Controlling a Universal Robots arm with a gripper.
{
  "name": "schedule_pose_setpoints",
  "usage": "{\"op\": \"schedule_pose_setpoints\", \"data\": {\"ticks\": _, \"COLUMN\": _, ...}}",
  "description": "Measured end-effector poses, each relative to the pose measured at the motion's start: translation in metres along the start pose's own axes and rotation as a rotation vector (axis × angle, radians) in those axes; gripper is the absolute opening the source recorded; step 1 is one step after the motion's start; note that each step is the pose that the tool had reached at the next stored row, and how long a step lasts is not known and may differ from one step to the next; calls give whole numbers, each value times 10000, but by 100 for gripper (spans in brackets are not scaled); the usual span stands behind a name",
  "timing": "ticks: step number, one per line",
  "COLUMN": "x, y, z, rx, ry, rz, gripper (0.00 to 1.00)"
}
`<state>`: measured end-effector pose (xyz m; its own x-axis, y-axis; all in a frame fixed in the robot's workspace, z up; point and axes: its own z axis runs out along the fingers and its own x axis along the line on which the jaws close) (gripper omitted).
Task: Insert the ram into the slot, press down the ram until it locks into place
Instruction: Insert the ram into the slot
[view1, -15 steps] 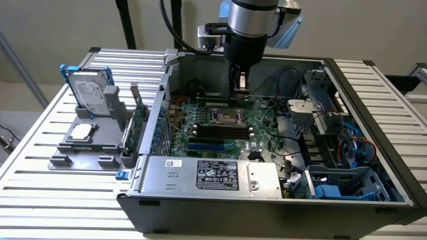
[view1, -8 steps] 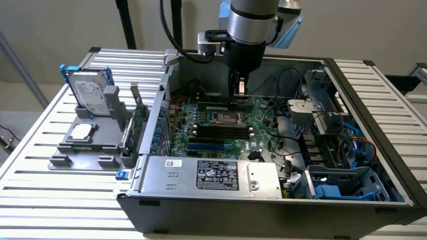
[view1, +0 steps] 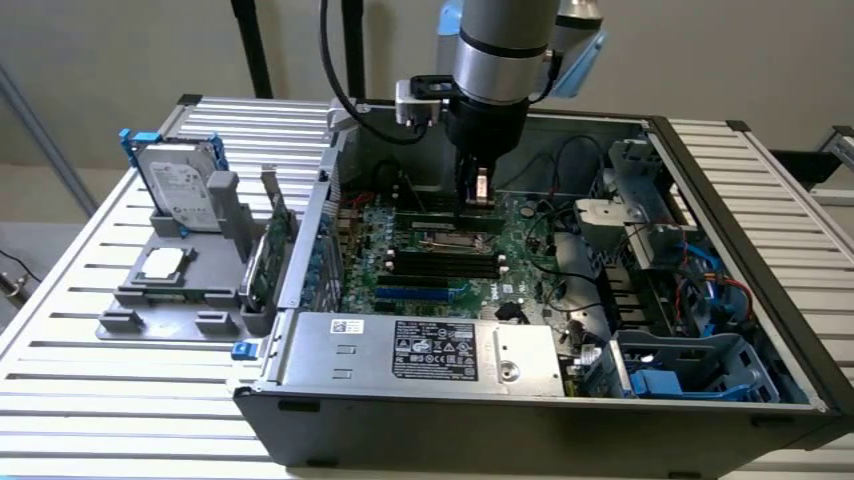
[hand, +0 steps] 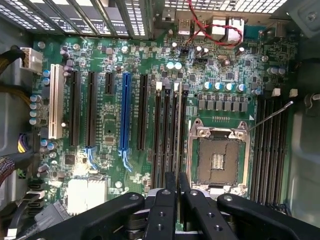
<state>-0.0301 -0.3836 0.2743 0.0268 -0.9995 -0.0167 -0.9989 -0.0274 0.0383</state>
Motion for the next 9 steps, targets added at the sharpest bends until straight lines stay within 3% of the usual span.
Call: {"op": "schedule_pose_setpoints", "data": {"ticks": 9, "x": 31, "y": -5, "z": 98, "rx": -2, "ry": 0, "rz": 0, "gripper": 13}}
